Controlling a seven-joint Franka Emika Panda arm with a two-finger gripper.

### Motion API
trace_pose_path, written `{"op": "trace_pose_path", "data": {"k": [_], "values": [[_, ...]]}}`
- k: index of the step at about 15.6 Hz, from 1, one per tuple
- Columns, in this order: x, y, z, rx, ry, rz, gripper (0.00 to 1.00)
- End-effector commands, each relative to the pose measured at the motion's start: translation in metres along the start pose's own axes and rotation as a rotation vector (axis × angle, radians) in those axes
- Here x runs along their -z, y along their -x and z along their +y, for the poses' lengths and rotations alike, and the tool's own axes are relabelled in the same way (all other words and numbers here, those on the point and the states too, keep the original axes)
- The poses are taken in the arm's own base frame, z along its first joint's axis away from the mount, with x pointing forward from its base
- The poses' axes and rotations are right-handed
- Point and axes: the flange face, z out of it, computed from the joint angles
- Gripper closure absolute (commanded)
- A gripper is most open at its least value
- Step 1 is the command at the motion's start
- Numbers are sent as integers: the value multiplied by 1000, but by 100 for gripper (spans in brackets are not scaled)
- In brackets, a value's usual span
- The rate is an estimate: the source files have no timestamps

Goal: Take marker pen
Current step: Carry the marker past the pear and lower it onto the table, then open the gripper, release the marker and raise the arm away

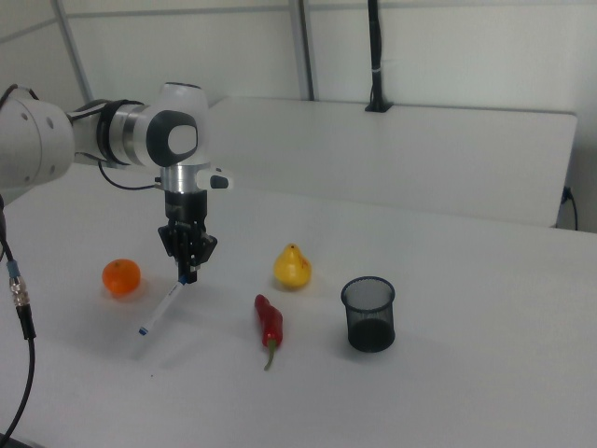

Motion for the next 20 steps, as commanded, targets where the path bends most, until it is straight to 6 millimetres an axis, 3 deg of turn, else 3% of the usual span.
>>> {"op": "trace_pose_path", "data": {"k": [1,6,15,18,20], "values": [[-18,3,-16,41,25,-48,83],[-43,-1,-39,84,61,-82,79],[-45,-2,-39,74,59,-78,53],[-37,-1,-33,65,58,-68,32],[-21,2,-25,57,50,-43,2]]}}
